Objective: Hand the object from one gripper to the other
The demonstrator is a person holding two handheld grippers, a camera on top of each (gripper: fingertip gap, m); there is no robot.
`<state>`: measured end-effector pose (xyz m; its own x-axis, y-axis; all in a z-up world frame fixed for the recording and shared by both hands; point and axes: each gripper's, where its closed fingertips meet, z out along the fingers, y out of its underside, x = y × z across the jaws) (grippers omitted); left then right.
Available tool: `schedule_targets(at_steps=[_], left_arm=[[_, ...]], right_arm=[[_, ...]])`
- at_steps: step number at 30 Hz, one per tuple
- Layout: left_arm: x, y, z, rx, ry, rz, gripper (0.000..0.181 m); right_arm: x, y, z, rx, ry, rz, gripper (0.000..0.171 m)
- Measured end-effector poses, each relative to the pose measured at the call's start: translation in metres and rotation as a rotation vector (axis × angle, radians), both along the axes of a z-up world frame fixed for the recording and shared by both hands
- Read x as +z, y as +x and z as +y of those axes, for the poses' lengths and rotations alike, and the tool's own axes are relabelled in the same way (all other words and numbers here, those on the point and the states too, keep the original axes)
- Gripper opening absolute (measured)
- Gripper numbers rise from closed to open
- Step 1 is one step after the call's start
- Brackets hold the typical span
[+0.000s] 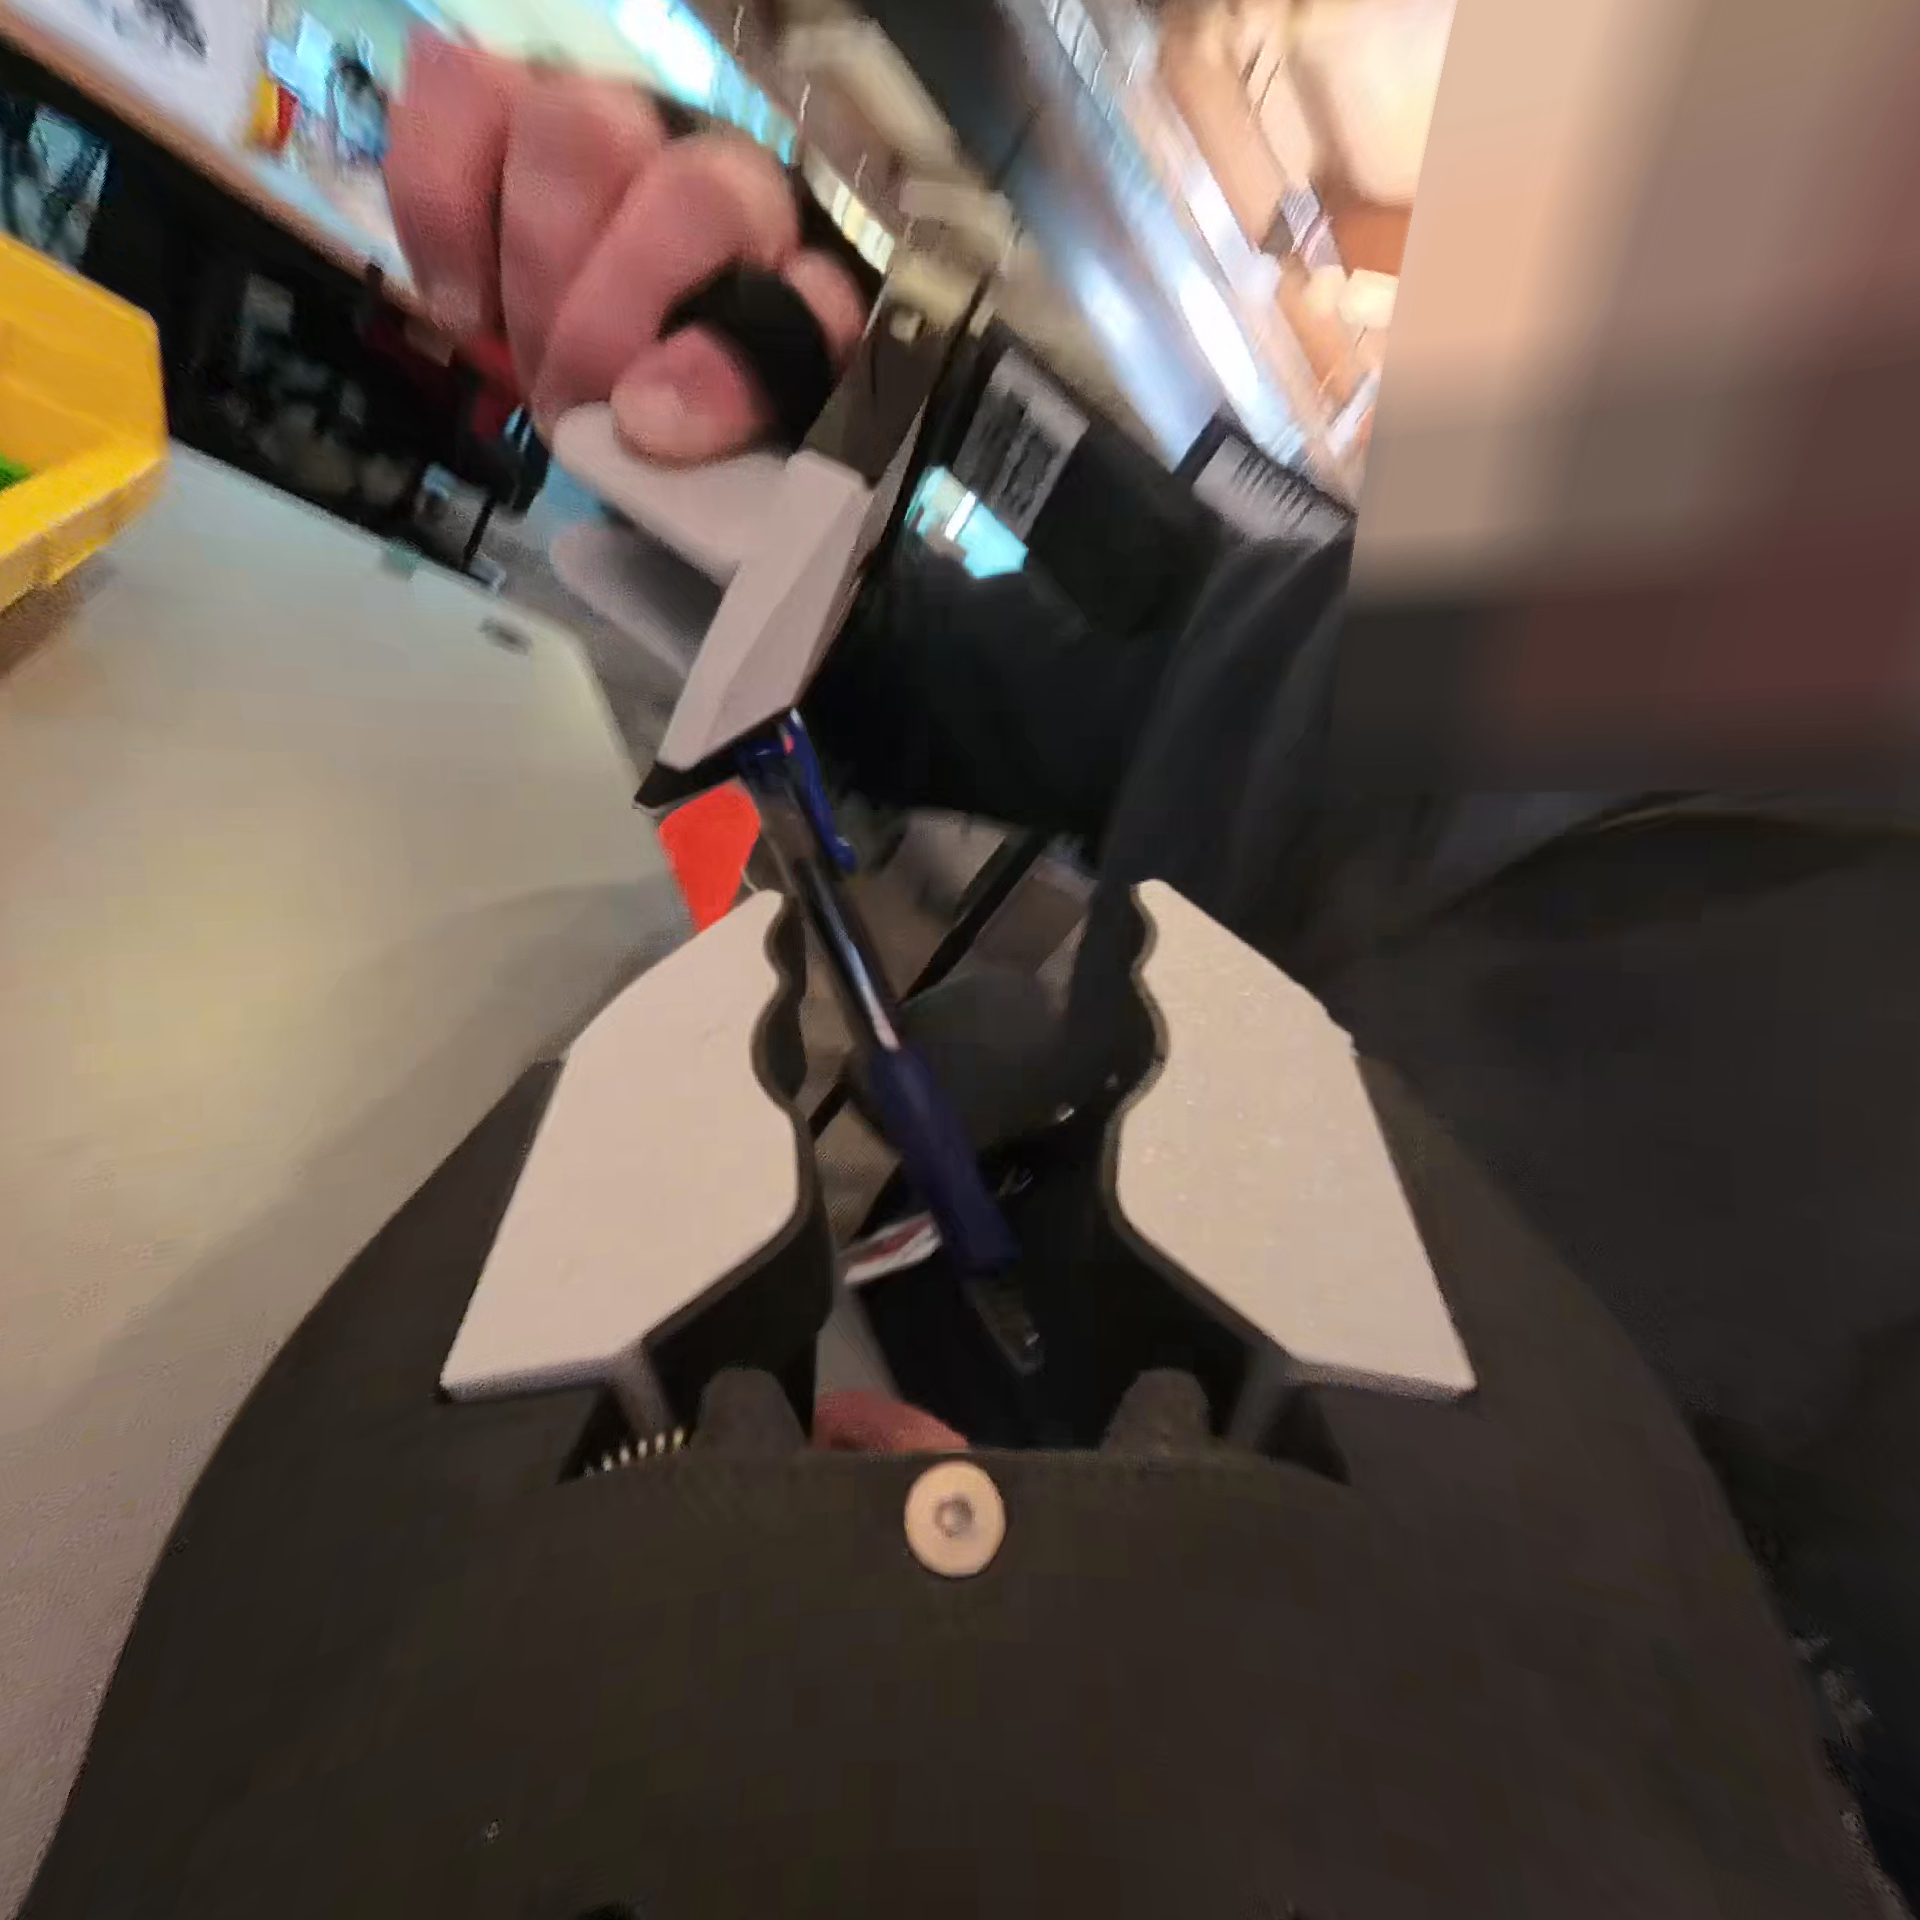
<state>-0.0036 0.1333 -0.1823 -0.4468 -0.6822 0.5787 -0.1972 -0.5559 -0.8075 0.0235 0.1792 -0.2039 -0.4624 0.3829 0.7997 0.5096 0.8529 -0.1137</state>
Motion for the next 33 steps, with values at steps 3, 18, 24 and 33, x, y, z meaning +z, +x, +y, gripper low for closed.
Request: schedule_targets(at_steps=[3,18,24,33], left_arm=[[-0.024,0.017,-0.004,-0.01,0.206,0.158,0.036],[-0.015,0.01,0.058,0.456,0.637,0.171,0.012],[0.011,0.003,0.073,0.613,0.651,0.072,0.012],[0.067,0.005,0.084,0.584,0.062,-0.154,0.011]], right_arm=[[-0.004,-0.002,0.001,0.026,0.047,-0.114,0.009],[0.03,-0.005,0.024,-0.337,-0.369,0.17,0.044],[0.014,-0.004,0.022,-0.411,-0.771,0.349,0.054],[0.007,-0.019,0.048,-0.282,0.076,0.429,0.056]])
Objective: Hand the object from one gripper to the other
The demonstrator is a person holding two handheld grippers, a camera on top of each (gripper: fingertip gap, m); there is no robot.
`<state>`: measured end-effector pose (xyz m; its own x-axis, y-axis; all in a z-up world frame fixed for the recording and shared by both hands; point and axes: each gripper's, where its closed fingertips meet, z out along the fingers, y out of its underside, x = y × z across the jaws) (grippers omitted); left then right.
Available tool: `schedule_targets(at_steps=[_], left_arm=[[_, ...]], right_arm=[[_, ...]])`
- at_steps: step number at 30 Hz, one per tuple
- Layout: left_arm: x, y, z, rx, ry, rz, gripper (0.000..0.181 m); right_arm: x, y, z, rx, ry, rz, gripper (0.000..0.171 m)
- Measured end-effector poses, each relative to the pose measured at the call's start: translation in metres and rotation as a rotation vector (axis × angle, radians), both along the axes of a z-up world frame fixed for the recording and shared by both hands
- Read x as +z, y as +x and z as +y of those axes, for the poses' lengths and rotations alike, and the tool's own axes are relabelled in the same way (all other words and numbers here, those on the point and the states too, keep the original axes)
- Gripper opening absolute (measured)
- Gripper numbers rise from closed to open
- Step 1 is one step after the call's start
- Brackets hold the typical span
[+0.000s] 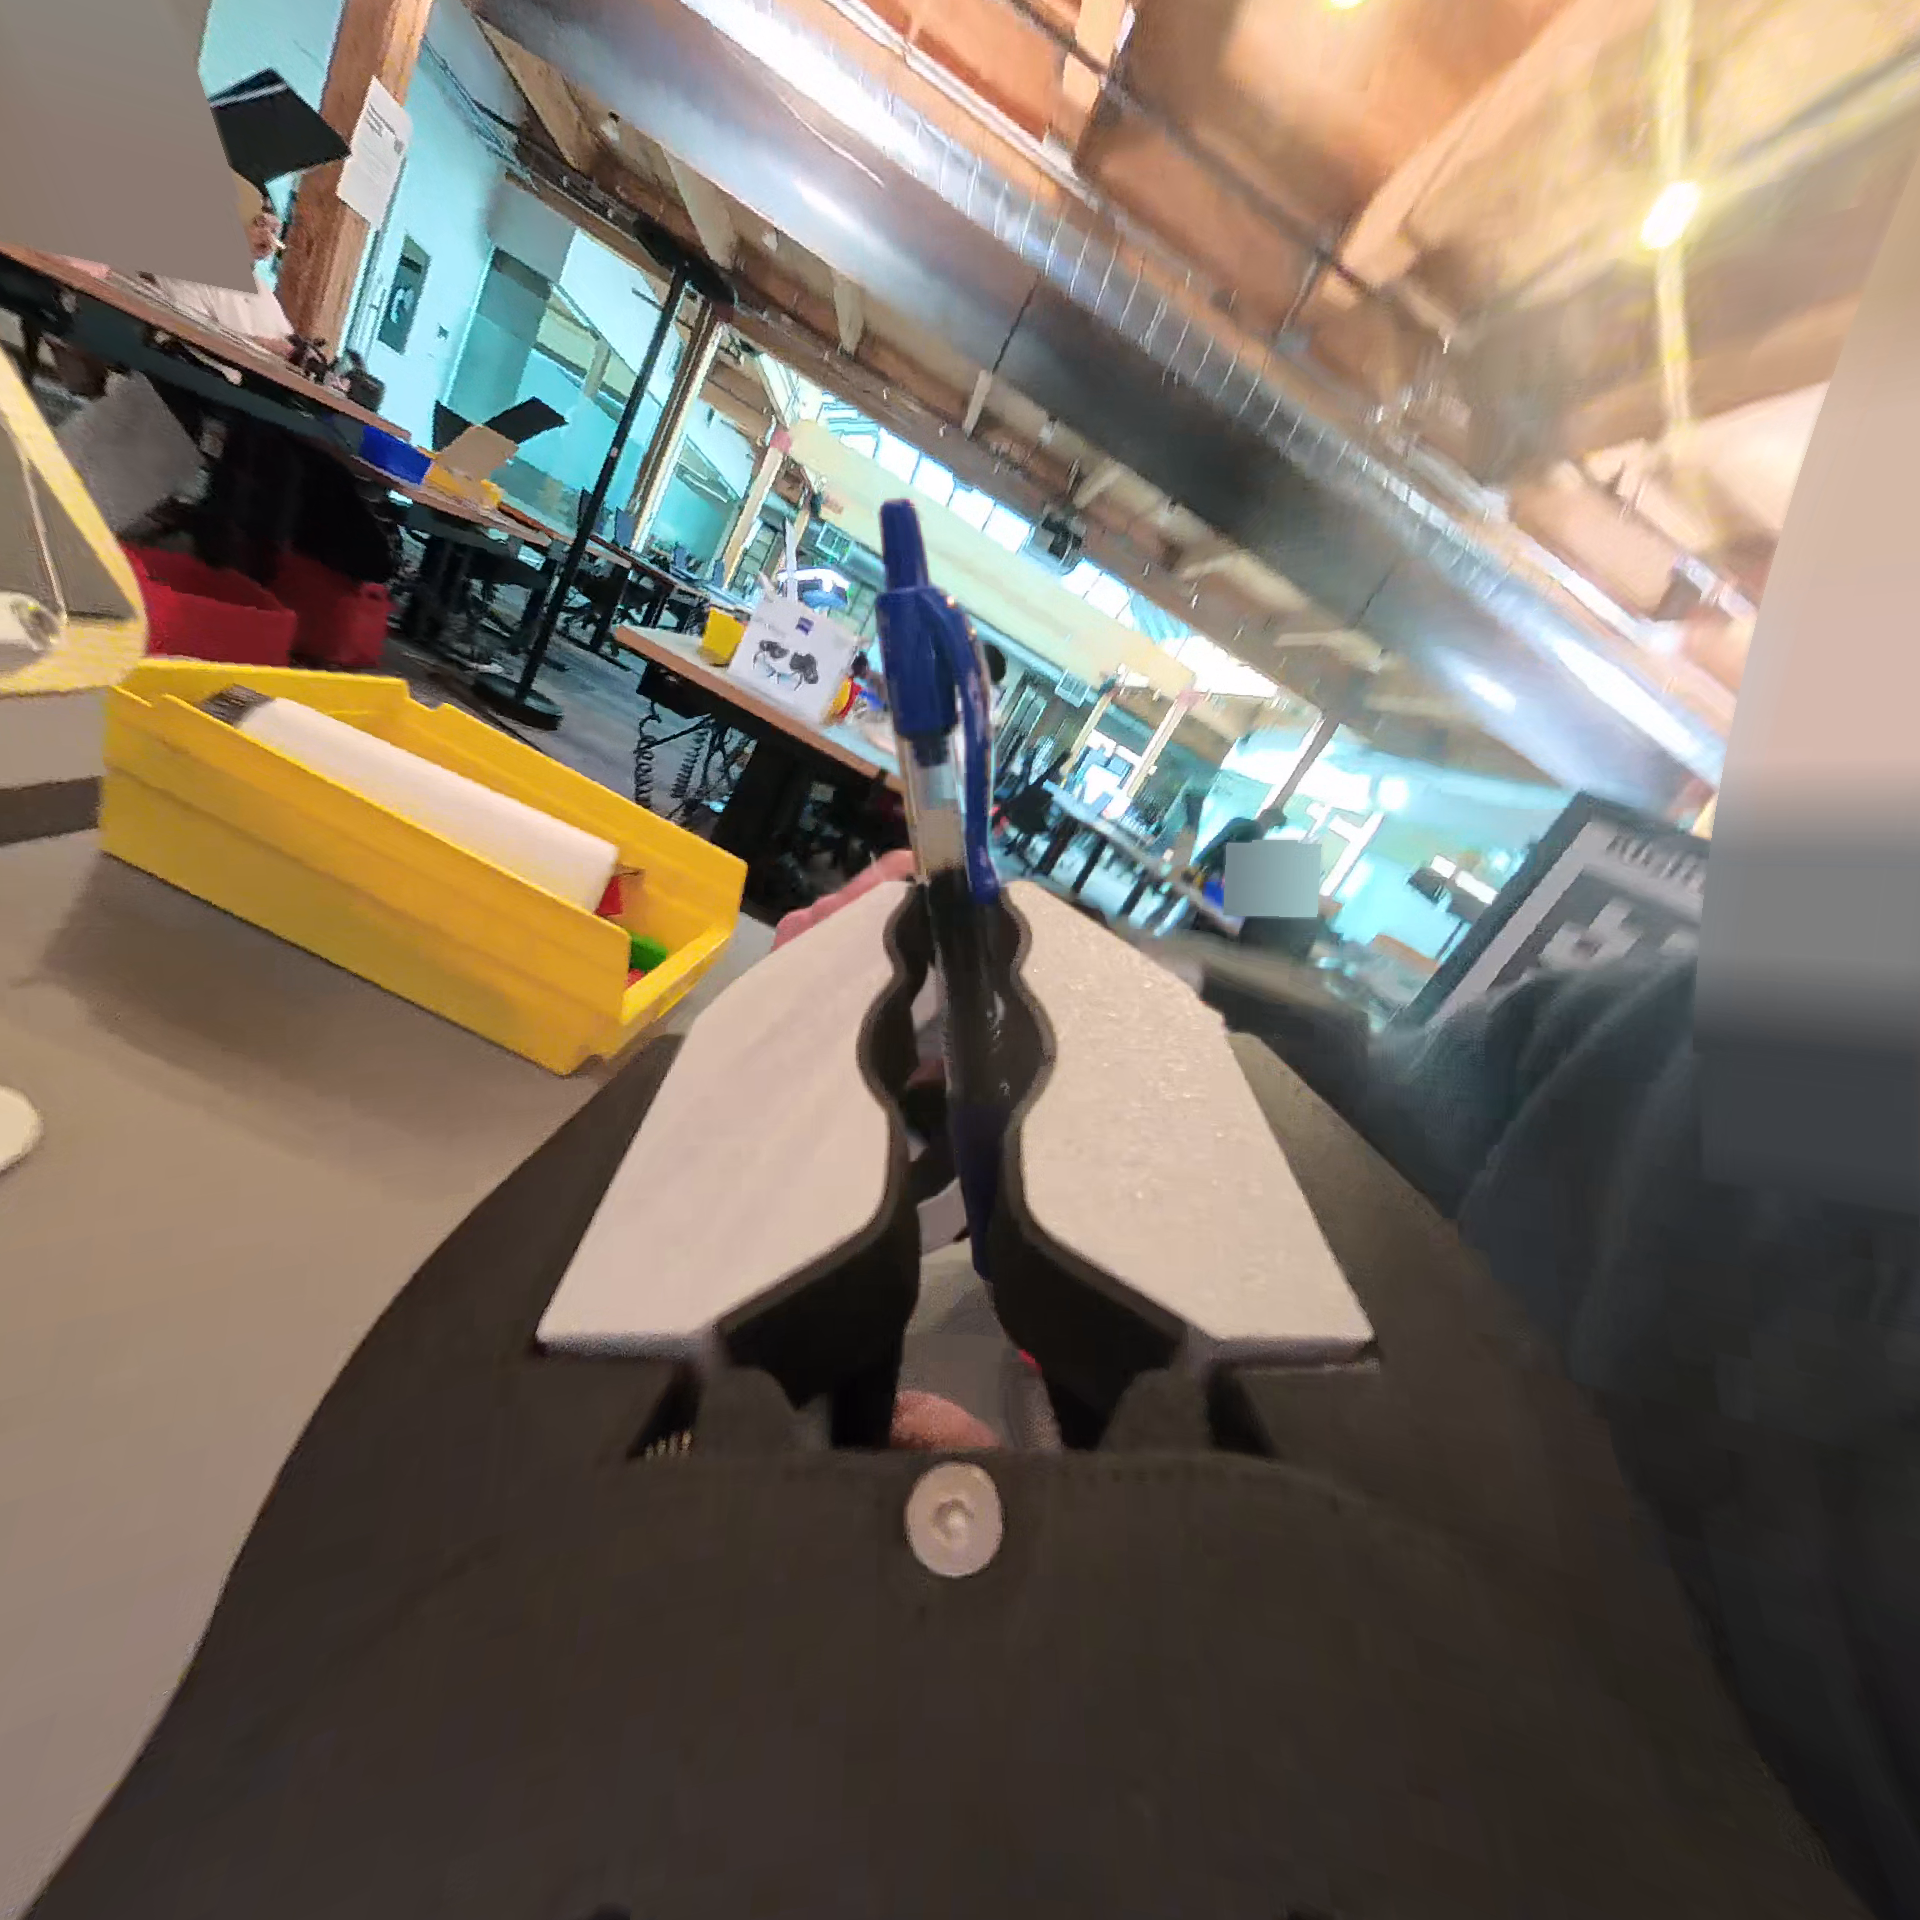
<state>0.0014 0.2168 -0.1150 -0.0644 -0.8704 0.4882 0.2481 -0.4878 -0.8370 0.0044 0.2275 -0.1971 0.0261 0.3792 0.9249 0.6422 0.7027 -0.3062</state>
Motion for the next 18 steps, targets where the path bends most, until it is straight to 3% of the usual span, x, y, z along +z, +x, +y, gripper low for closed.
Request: schedule_targets(at_steps=[2,6,8,11,15,18], left_arm=[[0.003,0.001,0.005,-0.001,-0.078,-0.047,0.011],[-0.004,0.01,0.005,-0.065,-0.216,-0.086,0.011],[-0.009,0.013,0.006,-0.078,-0.258,-0.089,0.011],[-0.015,0.012,0.01,-0.067,-0.308,-0.095,0.011],[-0.021,0.02,0.005,-0.097,-0.342,-0.088,0.011],[-0.023,0.023,0.005,-0.098,-0.373,-0.105,0.011]], right_arm=[[0.011,-0.006,-0.011,0.029,0.26,-0.036,0.056],[0.014,-0.014,-0.024,0.057,0.465,-0.127,0.052],[0.016,-0.012,-0.027,0.08,0.515,-0.166,0.043],[0.028,-0.007,-0.036,0.102,0.574,-0.178,0.044],[0.022,-0.014,-0.044,0.153,0.612,-0.25,0.034],[0.022,-0.017,-0.044,0.152,0.612,-0.282,0.014]])
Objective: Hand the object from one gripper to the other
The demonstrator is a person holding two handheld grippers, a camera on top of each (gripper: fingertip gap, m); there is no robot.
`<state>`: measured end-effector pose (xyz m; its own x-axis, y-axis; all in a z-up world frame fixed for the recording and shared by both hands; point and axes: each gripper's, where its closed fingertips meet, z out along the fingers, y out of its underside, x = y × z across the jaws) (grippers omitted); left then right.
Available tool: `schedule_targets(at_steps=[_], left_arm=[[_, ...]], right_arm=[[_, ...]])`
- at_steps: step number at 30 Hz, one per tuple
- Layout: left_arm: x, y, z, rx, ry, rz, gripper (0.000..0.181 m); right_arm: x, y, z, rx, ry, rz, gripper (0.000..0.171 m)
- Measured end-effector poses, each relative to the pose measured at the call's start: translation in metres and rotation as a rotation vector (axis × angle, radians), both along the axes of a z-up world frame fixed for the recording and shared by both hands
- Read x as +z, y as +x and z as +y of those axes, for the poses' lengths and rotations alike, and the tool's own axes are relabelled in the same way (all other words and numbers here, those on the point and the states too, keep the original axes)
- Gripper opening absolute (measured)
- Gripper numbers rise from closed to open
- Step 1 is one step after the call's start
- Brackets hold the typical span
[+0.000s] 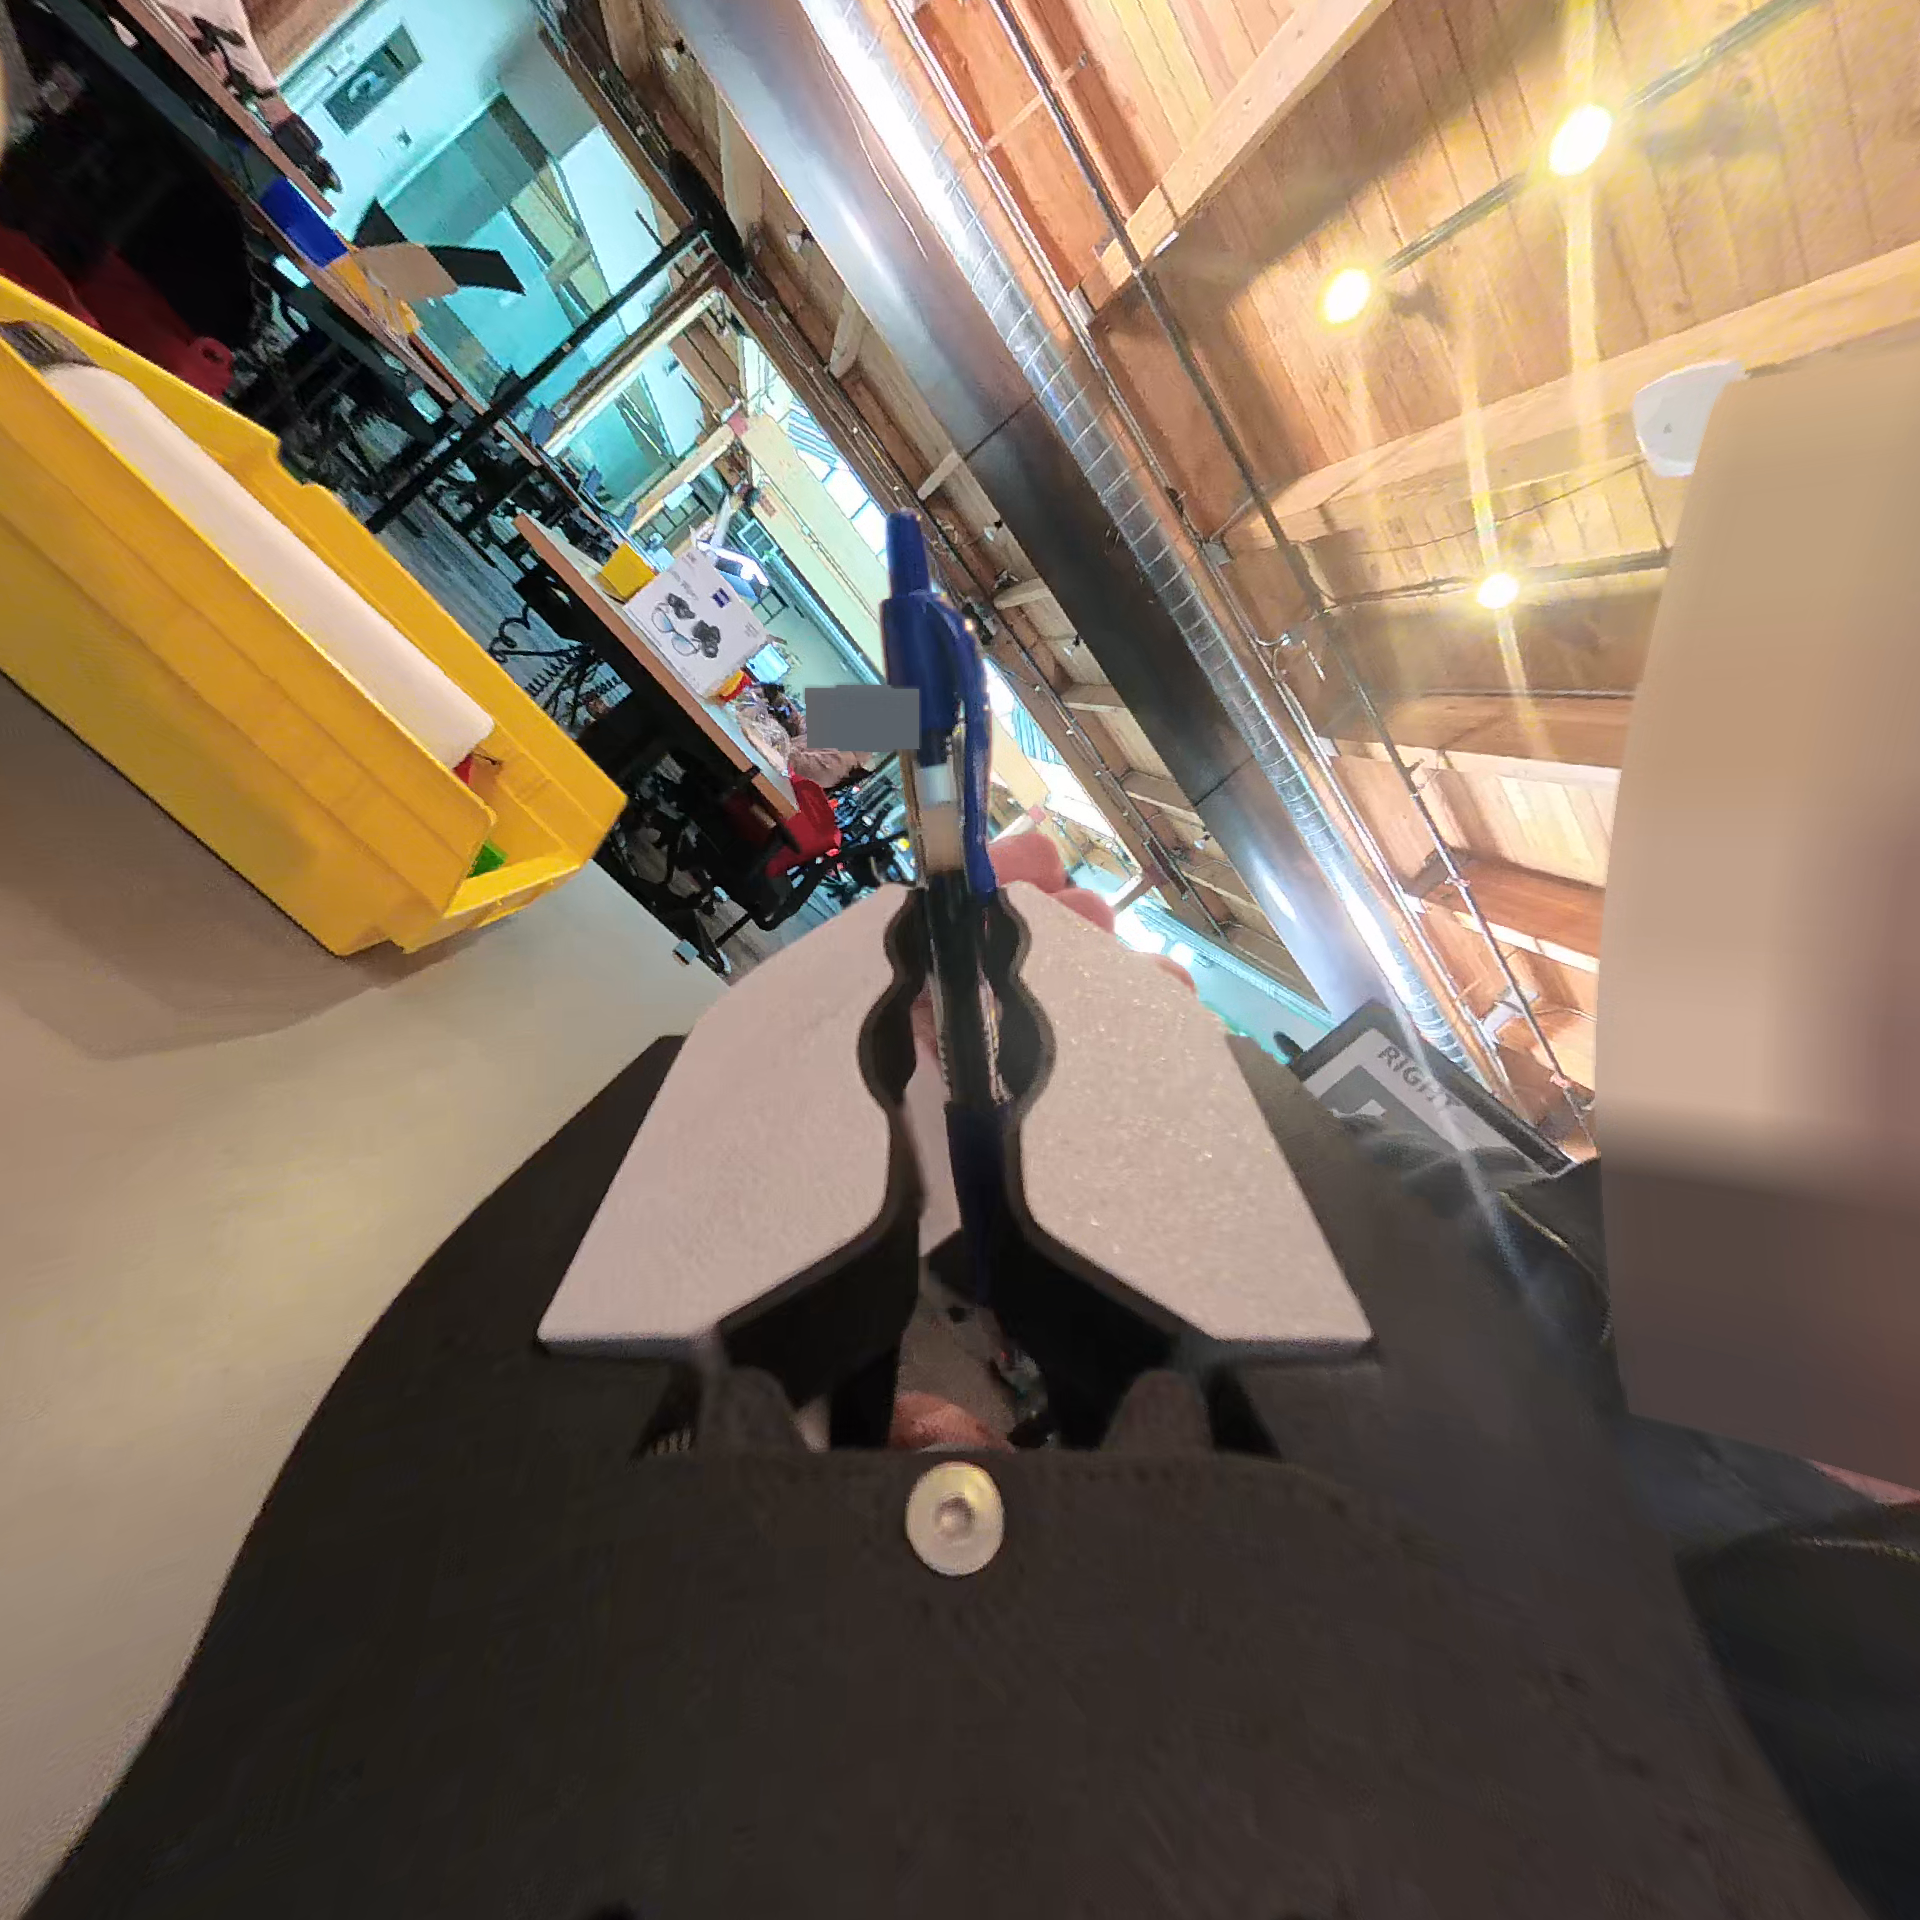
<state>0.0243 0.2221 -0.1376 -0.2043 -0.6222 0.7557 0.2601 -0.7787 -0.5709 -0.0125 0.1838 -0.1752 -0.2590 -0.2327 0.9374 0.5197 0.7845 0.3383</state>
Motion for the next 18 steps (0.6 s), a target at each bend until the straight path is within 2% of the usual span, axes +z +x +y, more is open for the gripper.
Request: schedule_targets(at_steps=[6,11,18], left_arm=[[-0.004,-0.003,-0.005,-0.028,-0.034,-0.026,0.011],[-0.018,-0.003,-0.007,-0.032,-0.033,-0.003,0.02],[-0.028,-0.011,-0.007,0.049,0.117,0.099,0.044]], right_arm=[[-0.001,-0.004,-0.009,-0.005,-0.114,-0.017,0.009],[0.01,-0.003,-0.015,-0.007,-0.464,0.104,0.009],[0.028,0.004,-0.018,0.047,-0.923,0.29,0.009]])
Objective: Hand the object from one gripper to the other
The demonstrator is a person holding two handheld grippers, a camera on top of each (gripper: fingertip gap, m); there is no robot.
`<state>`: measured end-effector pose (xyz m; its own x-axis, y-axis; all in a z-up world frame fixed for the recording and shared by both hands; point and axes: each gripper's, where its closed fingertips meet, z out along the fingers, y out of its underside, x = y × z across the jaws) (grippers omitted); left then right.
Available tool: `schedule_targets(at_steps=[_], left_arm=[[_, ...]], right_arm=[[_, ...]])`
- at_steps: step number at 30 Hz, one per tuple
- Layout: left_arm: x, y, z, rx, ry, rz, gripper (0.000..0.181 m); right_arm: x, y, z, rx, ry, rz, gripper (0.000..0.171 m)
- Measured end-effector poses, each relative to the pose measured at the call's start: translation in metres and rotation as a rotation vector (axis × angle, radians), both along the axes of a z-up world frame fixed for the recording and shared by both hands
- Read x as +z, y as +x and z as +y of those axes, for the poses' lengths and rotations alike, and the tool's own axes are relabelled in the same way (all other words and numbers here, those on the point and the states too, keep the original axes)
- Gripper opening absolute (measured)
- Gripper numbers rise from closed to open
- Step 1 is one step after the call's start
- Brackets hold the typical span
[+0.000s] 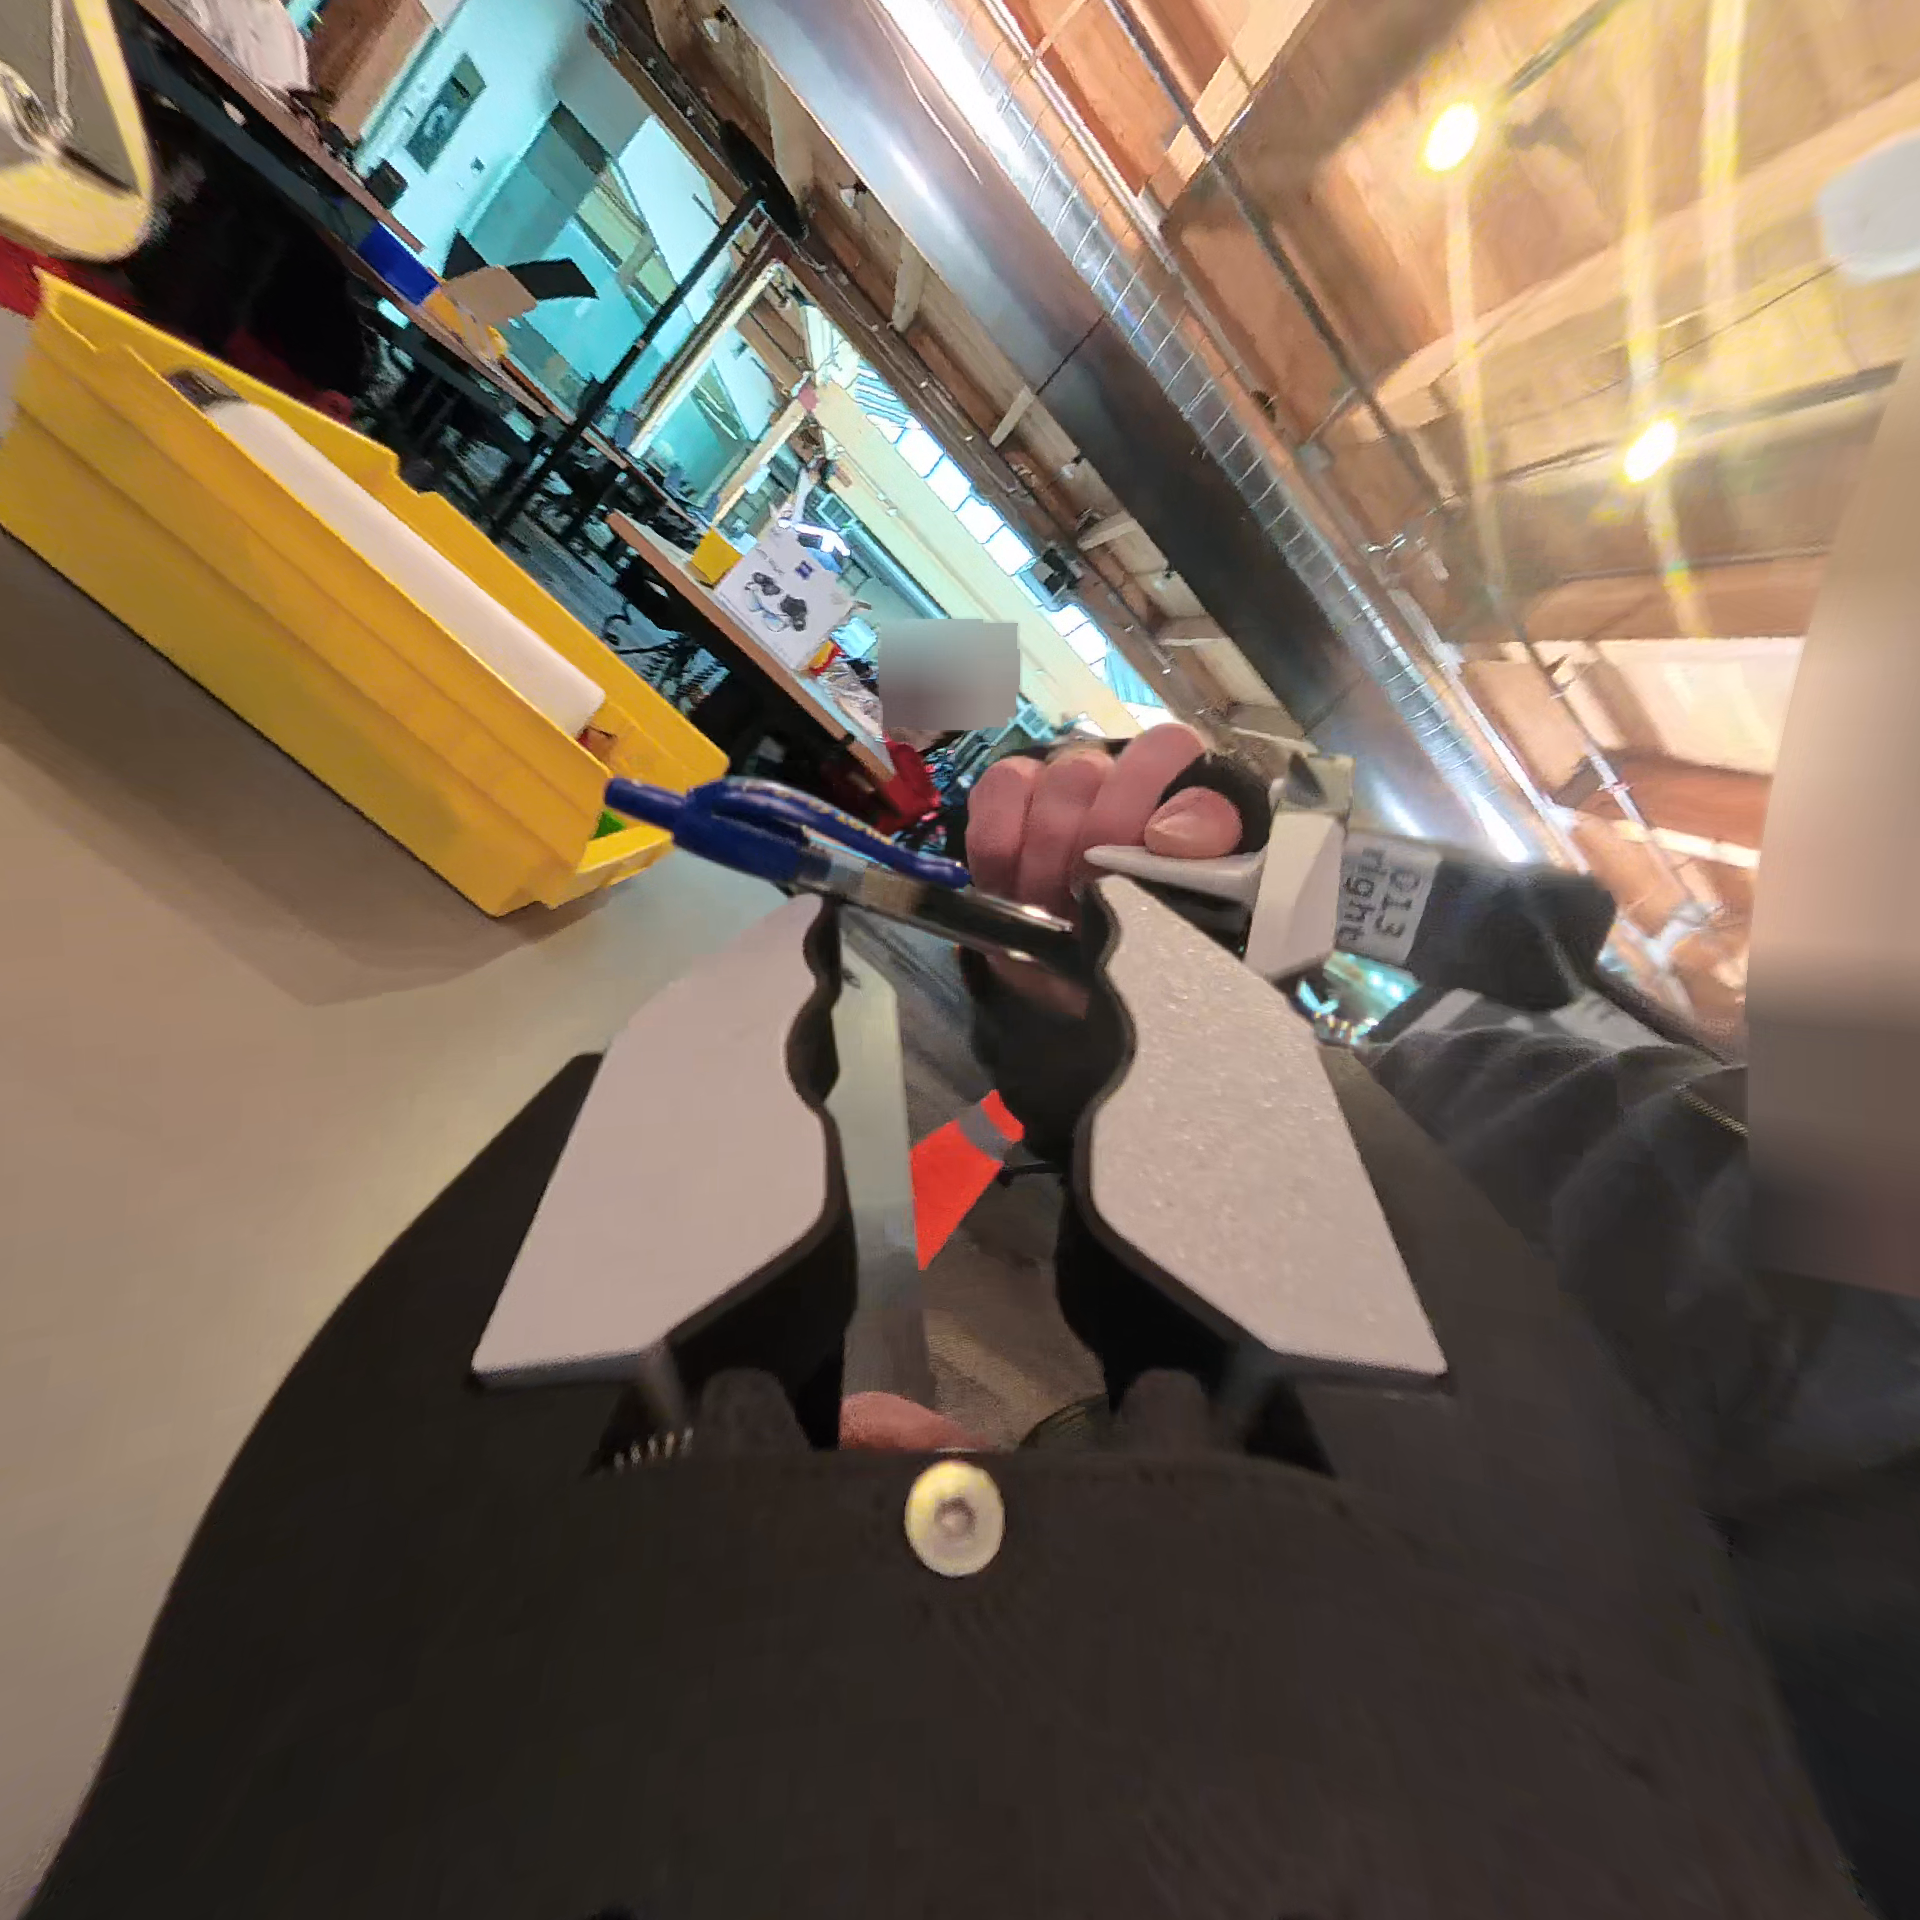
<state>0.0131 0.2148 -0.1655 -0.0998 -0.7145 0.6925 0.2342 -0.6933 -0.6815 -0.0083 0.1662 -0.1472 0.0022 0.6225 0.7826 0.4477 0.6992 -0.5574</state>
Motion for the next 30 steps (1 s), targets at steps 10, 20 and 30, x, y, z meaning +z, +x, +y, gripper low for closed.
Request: schedule_targets(at_steps=[10,20,30], left_arm=[[-0.002,-0.024,0.007,0.207,0.305,0.136,0.041],[0.017,0.015,-0.014,0.248,0.841,0.397,0.013],[0.015,0.007,0.003,0.068,0.24,0.16,0.012]], right_arm=[[0.027,0.019,0.025,0.049,-0.546,0.24,0.007],[0.018,0.011,0.034,0.093,-0.993,0.333,0.007],[0.003,0.024,0.047,-0.065,-0.271,0.178,0.058]])
